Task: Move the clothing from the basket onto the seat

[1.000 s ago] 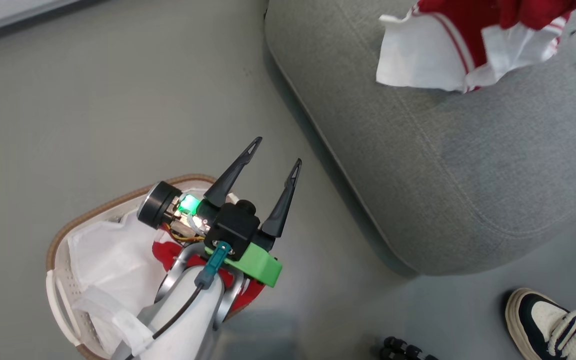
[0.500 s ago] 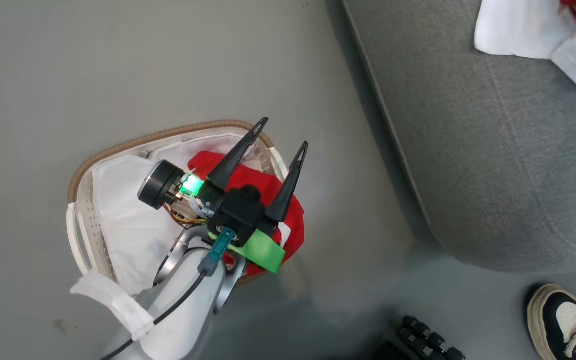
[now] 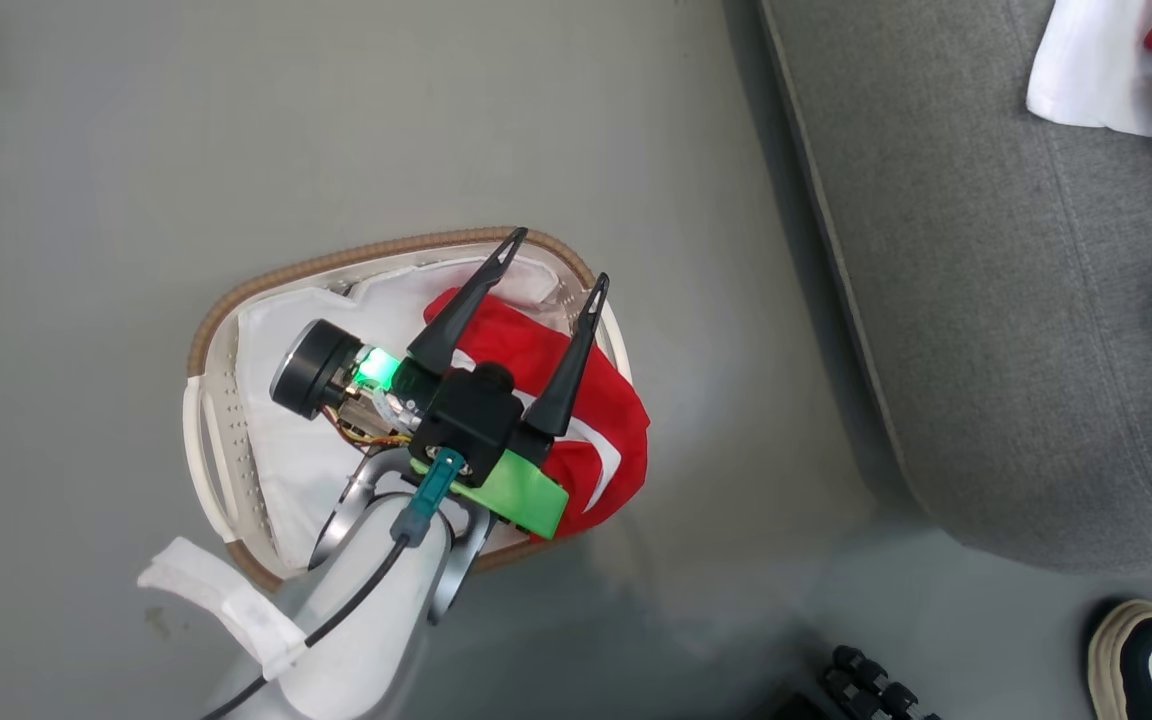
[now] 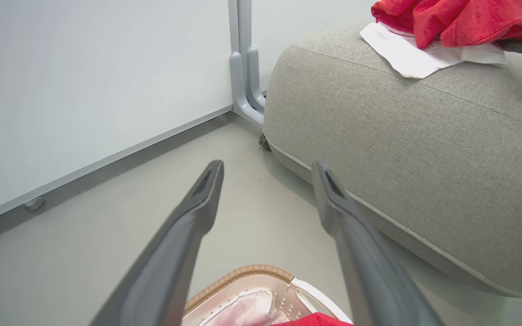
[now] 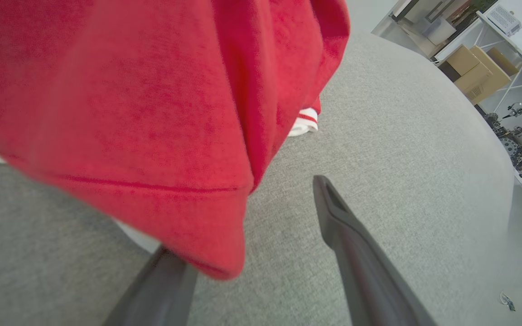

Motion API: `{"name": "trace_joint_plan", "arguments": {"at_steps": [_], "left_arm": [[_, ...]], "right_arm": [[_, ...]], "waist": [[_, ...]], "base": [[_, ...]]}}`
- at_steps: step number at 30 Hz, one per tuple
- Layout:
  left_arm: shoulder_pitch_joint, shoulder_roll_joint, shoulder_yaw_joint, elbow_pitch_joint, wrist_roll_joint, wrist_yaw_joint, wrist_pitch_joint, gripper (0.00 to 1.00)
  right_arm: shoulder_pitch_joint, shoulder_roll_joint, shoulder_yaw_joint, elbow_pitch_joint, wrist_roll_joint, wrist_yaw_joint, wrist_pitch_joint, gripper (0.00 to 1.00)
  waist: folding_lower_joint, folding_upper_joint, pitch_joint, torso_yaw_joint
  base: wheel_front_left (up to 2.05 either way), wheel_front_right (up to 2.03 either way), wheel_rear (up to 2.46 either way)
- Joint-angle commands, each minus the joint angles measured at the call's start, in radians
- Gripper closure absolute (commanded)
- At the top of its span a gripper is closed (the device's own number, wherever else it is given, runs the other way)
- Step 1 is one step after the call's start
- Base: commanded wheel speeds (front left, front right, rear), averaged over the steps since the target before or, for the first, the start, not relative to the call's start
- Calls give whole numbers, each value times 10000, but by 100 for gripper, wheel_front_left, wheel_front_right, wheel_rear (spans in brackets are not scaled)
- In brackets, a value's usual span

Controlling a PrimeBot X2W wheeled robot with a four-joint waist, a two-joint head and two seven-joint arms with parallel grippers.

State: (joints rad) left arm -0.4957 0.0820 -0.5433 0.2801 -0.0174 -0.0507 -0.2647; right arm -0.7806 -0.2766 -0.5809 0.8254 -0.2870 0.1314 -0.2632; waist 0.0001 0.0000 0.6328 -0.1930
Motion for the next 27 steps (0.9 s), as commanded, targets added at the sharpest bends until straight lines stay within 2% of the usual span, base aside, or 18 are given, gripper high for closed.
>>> {"name": "trace_joint_plan", "arguments": {"at_steps": [1,7,11,17,27], "left_arm": [[208,11,76,24,-134,94,6,0],[538,-16,186,134,-162,156,5,0],[834,-34,371,216,-231,275,5,0],[1421,-12,790,291,-330,516,5,0],[2218,37,1850,463,-556,875,6,0]], "right_arm": [[408,154,-79,-131,-50,-14,-24,0],[1574,601,150,-703,82,-14,-24,0],[2296,859,707,-1149,343,-14,-25,0],[2969,1297,2086,-1982,885,-14,-23,0],[3388,1875,4374,-2839,2118,-12,-23,0]], "waist": [[-1,0,-442,-137],[-1,0,-1268,-161],[-1,0,-1871,-60],[-1,0,-2711,224],[-1,0,-3695,1068]], "base": [[0,0,0],[0,0,0],[0,0,0],[0,0,0],[0,0,0]]}}
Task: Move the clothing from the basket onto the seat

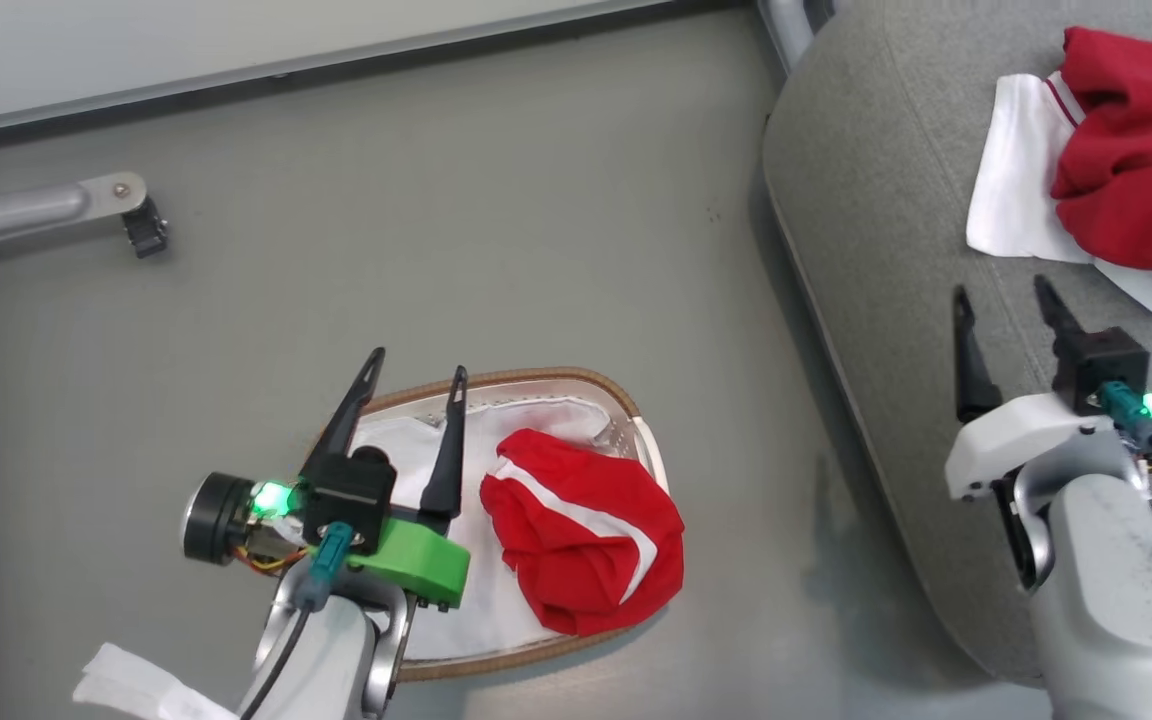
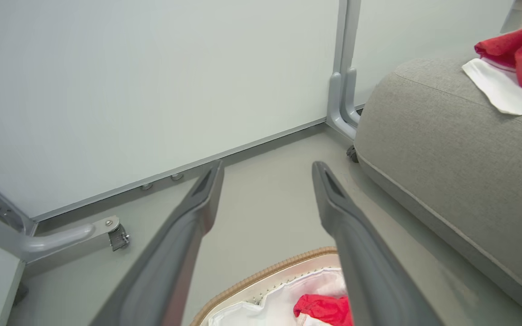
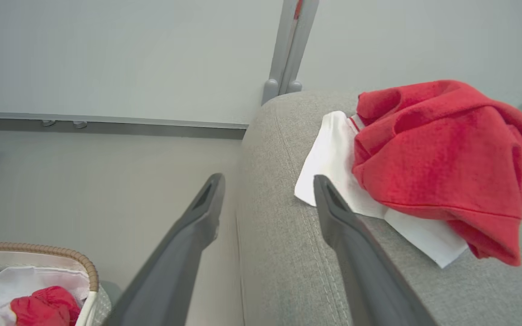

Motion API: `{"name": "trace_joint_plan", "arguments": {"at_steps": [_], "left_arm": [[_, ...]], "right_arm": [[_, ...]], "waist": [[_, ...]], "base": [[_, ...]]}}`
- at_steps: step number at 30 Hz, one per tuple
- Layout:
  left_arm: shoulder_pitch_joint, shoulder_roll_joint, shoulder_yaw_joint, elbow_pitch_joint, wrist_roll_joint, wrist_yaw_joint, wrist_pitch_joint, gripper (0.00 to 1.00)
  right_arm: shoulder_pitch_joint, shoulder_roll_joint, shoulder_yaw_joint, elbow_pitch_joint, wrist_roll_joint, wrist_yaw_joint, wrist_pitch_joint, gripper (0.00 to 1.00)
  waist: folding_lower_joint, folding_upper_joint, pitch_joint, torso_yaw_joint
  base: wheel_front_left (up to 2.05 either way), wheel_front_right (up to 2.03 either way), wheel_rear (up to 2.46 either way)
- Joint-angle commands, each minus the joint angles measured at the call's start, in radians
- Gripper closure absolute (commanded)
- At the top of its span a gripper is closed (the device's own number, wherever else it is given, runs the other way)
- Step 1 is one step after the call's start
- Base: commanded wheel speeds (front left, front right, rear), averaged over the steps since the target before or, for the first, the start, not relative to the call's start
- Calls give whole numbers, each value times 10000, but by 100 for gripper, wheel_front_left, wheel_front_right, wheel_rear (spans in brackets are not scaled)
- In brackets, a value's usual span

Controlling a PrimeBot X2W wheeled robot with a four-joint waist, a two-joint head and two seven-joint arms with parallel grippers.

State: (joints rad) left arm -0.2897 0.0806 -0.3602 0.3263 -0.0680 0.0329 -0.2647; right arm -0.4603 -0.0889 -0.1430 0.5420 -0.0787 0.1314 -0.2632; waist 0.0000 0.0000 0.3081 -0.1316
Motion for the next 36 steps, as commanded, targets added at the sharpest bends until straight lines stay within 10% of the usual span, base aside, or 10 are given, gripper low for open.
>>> {"name": "trace_joint_plan", "arguments": {"at_steps": [1,36], "left_arm": [[256,38,179,52,-104,78,5,0],[3048,-272,2757,203,-88,103,5,0]], "right_arm": [[248,35,237,-64,115,-12,-23,0],[3115,357,2561,-653,1992,-12,-23,0]], "waist": [[0,0,-537,546],[0,0,-2672,1522]], "base": [[0,0,0],[0,0,0]]}}
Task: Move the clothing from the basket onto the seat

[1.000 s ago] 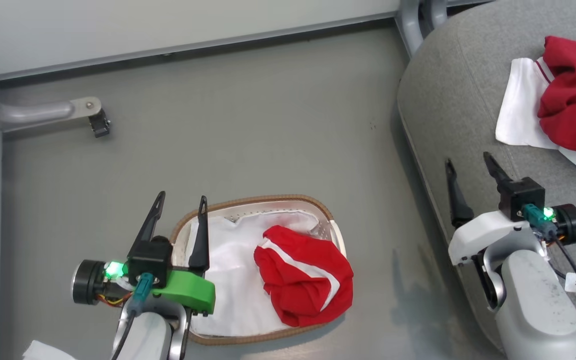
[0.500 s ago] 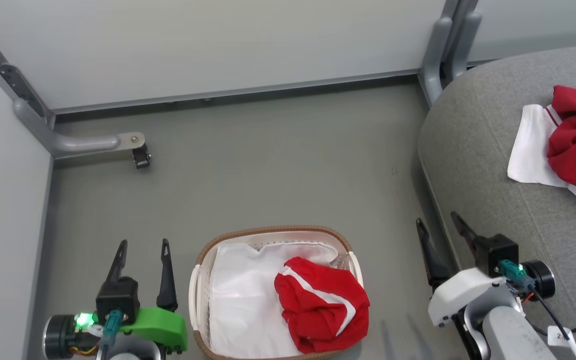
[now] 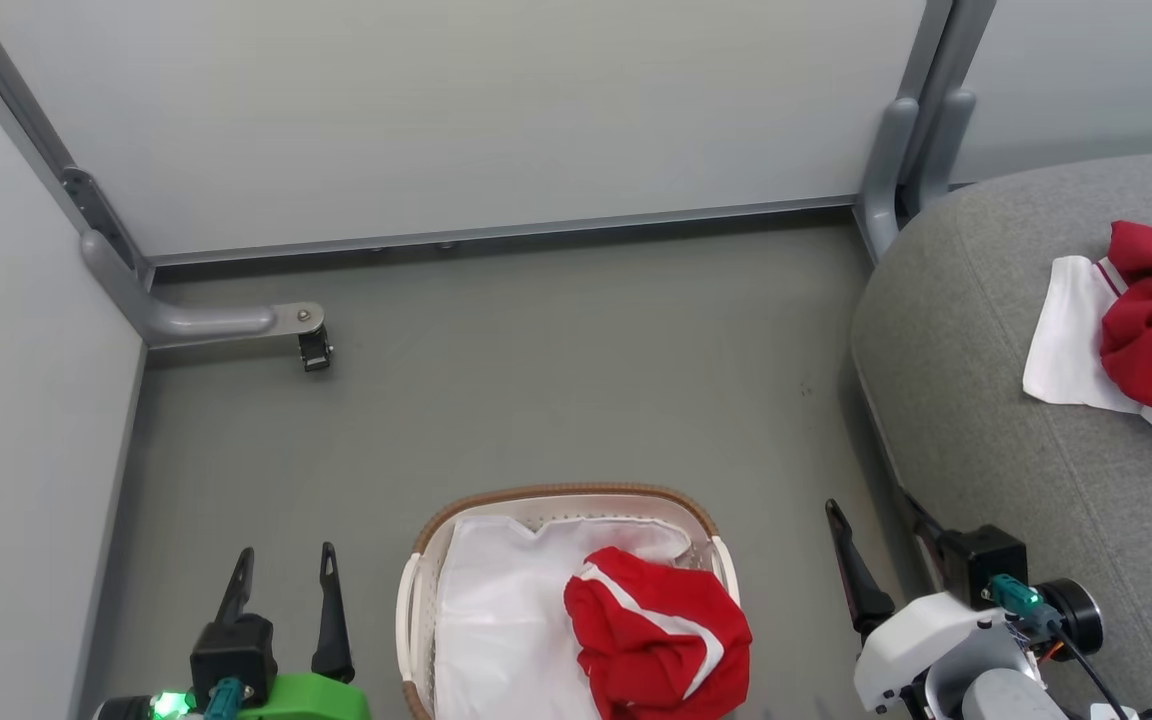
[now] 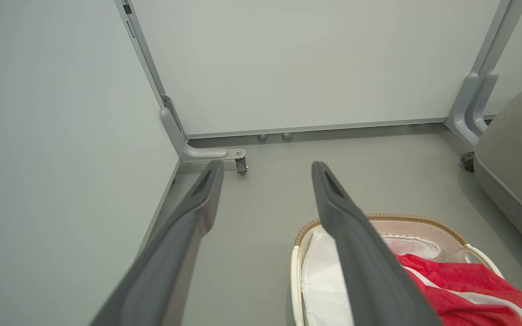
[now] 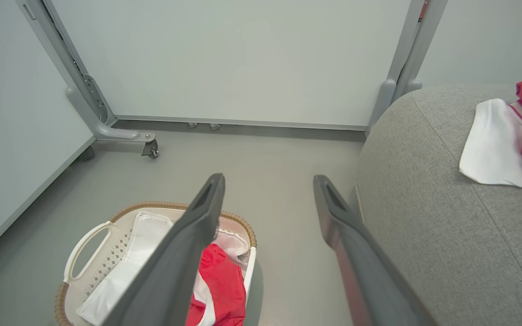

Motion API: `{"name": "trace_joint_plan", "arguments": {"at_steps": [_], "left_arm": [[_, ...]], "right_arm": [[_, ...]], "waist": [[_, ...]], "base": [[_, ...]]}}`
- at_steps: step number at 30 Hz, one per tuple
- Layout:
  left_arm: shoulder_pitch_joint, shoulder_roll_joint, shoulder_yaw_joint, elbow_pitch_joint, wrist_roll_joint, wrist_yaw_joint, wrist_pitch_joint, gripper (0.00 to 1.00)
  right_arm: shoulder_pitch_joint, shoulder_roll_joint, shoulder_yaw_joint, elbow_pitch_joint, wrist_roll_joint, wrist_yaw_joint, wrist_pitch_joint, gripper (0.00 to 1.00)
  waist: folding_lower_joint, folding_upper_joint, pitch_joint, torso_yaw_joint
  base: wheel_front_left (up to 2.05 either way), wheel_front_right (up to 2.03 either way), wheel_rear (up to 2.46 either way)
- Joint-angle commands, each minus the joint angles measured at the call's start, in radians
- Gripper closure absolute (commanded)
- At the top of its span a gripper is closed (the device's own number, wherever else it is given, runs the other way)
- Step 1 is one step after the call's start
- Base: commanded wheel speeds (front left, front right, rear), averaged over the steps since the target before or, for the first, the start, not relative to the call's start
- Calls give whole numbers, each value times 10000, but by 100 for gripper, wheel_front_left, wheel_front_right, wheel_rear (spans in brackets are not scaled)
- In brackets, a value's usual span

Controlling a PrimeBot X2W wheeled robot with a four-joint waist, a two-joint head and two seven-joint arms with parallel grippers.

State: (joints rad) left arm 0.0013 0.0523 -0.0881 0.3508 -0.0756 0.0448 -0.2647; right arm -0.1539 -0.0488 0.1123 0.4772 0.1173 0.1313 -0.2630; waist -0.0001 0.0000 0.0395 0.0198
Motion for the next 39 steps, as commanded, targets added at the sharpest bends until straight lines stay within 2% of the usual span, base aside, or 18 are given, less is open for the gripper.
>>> {"name": "trace_joint_plan", "arguments": {"at_steps": [1,12,28,39], "left_arm": [[130,7,27,-45,-6,-28,5,0],[-87,-6,-383,180,-214,-190,5,0],[-1815,0,-1494,791,-494,-447,5,0],[-3264,12,-2261,1409,-358,-882,5,0]], "right_arm": [[45,-42,17,9,26,-10,-25,0],[-218,-46,46,2,201,-10,-27,0],[-1718,-39,104,-756,167,-10,-25,0],[-2683,-37,234,-1354,54,-10,-25,0]], "waist": [[1,0,30,13],[1,0,453,-125],[1,0,2989,-914],[1,0,4608,-1554]], "base": [[0,0,0],[0,0,0],[0,0,0],[0,0,0]]}}
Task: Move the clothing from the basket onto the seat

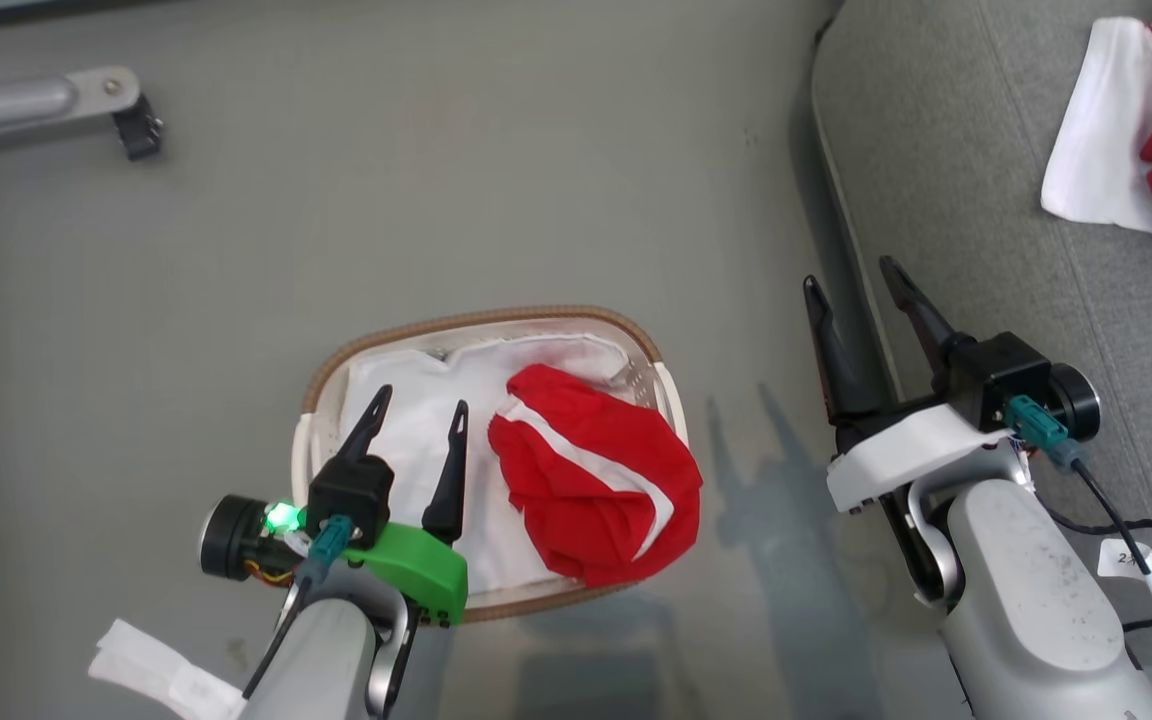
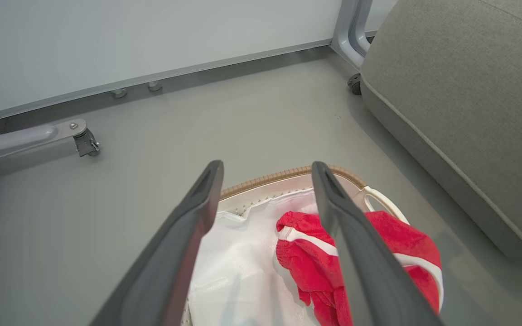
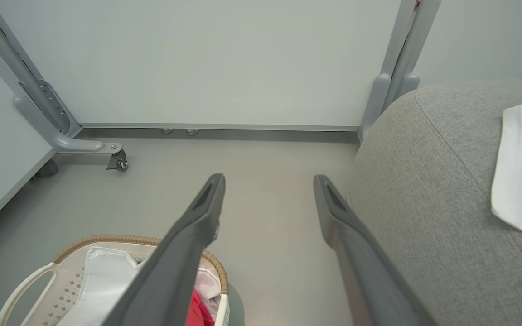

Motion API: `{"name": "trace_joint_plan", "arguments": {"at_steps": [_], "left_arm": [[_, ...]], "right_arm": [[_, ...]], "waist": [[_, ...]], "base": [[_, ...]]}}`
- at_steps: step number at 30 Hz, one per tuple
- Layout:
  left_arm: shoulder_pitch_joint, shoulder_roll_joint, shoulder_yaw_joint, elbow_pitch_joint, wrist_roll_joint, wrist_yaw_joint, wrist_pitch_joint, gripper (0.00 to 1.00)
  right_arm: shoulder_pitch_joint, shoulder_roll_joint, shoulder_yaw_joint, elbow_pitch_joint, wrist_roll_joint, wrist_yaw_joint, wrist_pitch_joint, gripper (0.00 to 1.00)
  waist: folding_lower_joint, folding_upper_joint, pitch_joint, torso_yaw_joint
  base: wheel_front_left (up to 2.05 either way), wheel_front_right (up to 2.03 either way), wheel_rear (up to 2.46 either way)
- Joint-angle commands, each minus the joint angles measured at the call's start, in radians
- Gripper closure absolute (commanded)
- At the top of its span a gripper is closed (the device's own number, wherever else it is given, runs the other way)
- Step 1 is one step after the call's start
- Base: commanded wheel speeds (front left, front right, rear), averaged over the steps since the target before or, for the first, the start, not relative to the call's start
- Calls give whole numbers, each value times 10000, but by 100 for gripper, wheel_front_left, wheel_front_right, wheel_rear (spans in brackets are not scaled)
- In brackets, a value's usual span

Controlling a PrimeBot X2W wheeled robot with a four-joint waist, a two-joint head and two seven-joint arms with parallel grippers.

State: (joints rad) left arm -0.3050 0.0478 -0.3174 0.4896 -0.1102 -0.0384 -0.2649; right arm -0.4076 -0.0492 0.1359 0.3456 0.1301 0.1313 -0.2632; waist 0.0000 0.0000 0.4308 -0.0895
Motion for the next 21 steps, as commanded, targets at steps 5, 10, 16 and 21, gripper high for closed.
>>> {"name": "trace_joint_plan", "arguments": {"at_steps": [5,10,16,21], "left_arm": [[-733,59,-148,582,-165,-307,7,0],[-1312,61,-434,1564,-875,-691,7,0],[-2084,61,-903,2836,-1798,-895,9,0],[-2734,59,-1990,3859,-3297,-922,7,0]], "right_arm": [[-316,-37,-6,-169,31,-10,-25,0],[-494,-33,25,-258,105,-10,-23,0],[-732,-35,159,-353,140,-10,-23,0],[-842,-41,320,-373,352,-10,-23,0]], "waist": [[0,0,1172,-672],[0,0,1618,-862],[0,0,2082,-1009],[0,0,2397,-1147]], "base": [[0,0,0],[0,0,0],[0,0,0],[0,0,0]]}}
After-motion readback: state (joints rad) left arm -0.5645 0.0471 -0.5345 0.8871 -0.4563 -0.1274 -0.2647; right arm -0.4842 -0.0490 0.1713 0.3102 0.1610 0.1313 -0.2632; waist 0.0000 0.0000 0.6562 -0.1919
